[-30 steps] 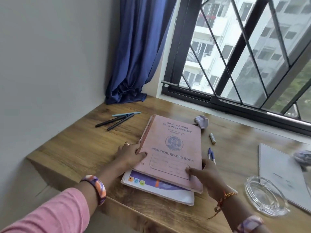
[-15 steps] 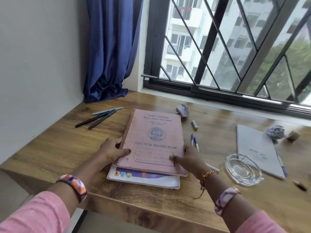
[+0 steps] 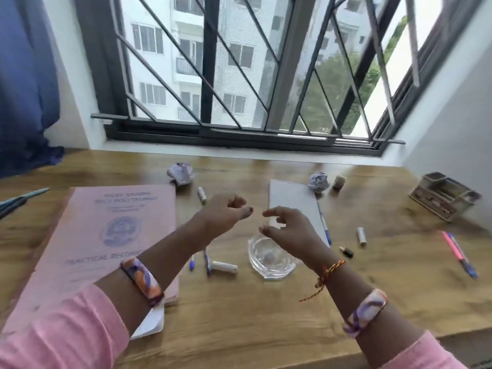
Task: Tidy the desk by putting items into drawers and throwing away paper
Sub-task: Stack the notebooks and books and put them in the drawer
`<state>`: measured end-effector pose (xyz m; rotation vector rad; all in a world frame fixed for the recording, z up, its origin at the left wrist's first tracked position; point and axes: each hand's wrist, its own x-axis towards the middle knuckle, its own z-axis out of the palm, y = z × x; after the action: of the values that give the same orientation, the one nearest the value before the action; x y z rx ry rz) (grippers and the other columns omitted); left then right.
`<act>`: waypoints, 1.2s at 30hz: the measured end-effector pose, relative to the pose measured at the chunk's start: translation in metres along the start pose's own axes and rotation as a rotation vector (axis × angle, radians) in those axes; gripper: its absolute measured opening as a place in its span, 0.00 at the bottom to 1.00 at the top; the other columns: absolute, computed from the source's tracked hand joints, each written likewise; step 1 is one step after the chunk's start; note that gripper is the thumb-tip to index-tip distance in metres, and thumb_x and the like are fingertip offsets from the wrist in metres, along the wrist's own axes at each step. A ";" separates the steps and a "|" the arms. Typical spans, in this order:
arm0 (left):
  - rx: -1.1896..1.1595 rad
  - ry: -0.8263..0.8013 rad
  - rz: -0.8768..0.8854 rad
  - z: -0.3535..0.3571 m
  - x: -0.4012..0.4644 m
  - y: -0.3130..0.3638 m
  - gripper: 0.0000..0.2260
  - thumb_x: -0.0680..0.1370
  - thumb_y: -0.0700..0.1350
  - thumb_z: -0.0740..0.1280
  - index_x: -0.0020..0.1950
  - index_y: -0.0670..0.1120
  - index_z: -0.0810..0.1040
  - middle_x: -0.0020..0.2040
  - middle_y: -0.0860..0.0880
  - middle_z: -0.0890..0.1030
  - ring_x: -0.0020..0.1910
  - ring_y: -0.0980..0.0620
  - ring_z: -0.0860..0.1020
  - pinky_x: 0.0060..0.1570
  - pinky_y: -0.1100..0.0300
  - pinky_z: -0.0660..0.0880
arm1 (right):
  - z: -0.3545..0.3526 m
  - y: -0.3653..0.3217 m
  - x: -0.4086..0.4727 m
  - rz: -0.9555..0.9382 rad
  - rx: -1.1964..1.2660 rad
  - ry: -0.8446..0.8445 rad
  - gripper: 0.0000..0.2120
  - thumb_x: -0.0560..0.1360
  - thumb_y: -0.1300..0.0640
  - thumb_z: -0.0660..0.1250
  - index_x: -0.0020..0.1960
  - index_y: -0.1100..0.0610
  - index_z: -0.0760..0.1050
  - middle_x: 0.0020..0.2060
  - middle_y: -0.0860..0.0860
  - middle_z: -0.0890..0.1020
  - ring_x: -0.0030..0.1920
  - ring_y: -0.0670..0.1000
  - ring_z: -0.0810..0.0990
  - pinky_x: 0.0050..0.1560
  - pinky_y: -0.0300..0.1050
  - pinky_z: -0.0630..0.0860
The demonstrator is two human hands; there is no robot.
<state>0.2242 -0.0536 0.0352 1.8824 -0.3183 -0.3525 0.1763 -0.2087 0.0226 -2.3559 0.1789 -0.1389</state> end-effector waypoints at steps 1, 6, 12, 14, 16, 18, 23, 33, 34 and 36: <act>-0.036 -0.048 -0.055 0.012 0.013 0.005 0.07 0.77 0.43 0.66 0.53 0.43 0.77 0.49 0.46 0.76 0.49 0.52 0.73 0.43 0.62 0.69 | -0.010 0.016 0.001 0.031 -0.015 0.020 0.17 0.71 0.56 0.71 0.59 0.56 0.77 0.60 0.52 0.79 0.61 0.50 0.75 0.63 0.46 0.72; -0.255 -0.110 -0.320 0.063 0.079 0.018 0.05 0.72 0.44 0.71 0.45 0.46 0.76 0.52 0.47 0.70 0.38 0.54 0.69 0.40 0.60 0.66 | -0.049 0.093 0.007 0.131 -0.142 0.016 0.20 0.73 0.54 0.68 0.64 0.55 0.73 0.64 0.51 0.74 0.65 0.50 0.72 0.61 0.39 0.66; -0.241 -0.073 -0.523 0.107 0.123 0.020 0.13 0.78 0.42 0.64 0.60 0.37 0.73 0.48 0.43 0.78 0.39 0.48 0.76 0.29 0.62 0.73 | -0.071 0.140 0.021 0.117 -0.300 -0.071 0.24 0.74 0.54 0.66 0.68 0.56 0.68 0.66 0.51 0.72 0.66 0.49 0.69 0.62 0.37 0.63; -0.243 -0.056 -0.544 0.112 0.128 0.019 0.05 0.78 0.38 0.63 0.45 0.36 0.74 0.32 0.44 0.77 0.22 0.49 0.77 0.14 0.67 0.68 | -0.074 0.146 0.024 0.110 -0.290 -0.059 0.24 0.73 0.53 0.67 0.68 0.54 0.69 0.65 0.49 0.73 0.65 0.48 0.70 0.61 0.36 0.64; -0.230 -0.013 -0.570 0.115 0.133 0.019 0.09 0.77 0.37 0.63 0.37 0.39 0.70 0.29 0.43 0.75 0.19 0.48 0.75 0.17 0.64 0.69 | -0.076 0.151 0.027 0.107 -0.256 -0.047 0.22 0.73 0.53 0.67 0.66 0.53 0.70 0.64 0.49 0.74 0.63 0.47 0.71 0.58 0.35 0.64; -0.250 0.029 -0.583 0.113 0.139 0.021 0.11 0.77 0.36 0.63 0.35 0.40 0.69 0.26 0.43 0.75 0.25 0.47 0.75 0.24 0.57 0.72 | -0.077 0.156 0.028 0.123 -0.192 -0.032 0.21 0.73 0.54 0.67 0.66 0.53 0.71 0.62 0.49 0.75 0.58 0.46 0.72 0.54 0.33 0.64; -0.540 -0.022 -0.458 0.093 0.146 0.038 0.12 0.81 0.37 0.55 0.40 0.43 0.71 0.42 0.43 0.77 0.42 0.45 0.75 0.59 0.41 0.70 | -0.073 0.156 0.028 0.166 -0.123 -0.002 0.21 0.73 0.55 0.68 0.65 0.56 0.72 0.57 0.50 0.75 0.58 0.49 0.73 0.61 0.39 0.68; -0.772 0.046 -0.077 -0.028 0.070 0.057 0.11 0.80 0.35 0.57 0.42 0.46 0.74 0.27 0.50 0.83 0.24 0.55 0.81 0.24 0.61 0.79 | -0.063 0.071 0.013 0.038 -0.032 0.077 0.18 0.75 0.54 0.66 0.64 0.53 0.72 0.61 0.49 0.77 0.57 0.46 0.76 0.52 0.33 0.69; -0.770 0.046 -0.062 -0.041 0.059 0.054 0.11 0.80 0.35 0.57 0.41 0.46 0.74 0.27 0.50 0.83 0.24 0.55 0.81 0.24 0.61 0.79 | -0.059 0.050 0.011 0.008 0.100 0.071 0.16 0.76 0.53 0.65 0.63 0.53 0.73 0.60 0.49 0.78 0.54 0.45 0.78 0.49 0.33 0.72; -0.783 0.057 -0.046 -0.065 0.038 0.050 0.10 0.80 0.35 0.57 0.42 0.45 0.73 0.27 0.49 0.83 0.24 0.54 0.81 0.24 0.60 0.79 | -0.047 0.007 0.004 -0.059 0.374 -0.022 0.13 0.78 0.52 0.60 0.61 0.53 0.75 0.57 0.51 0.80 0.52 0.46 0.80 0.47 0.38 0.76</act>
<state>0.2822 -0.0283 0.0997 1.1278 -0.0734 -0.3834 0.1725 -0.2467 0.0509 -1.9896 0.0645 -0.1597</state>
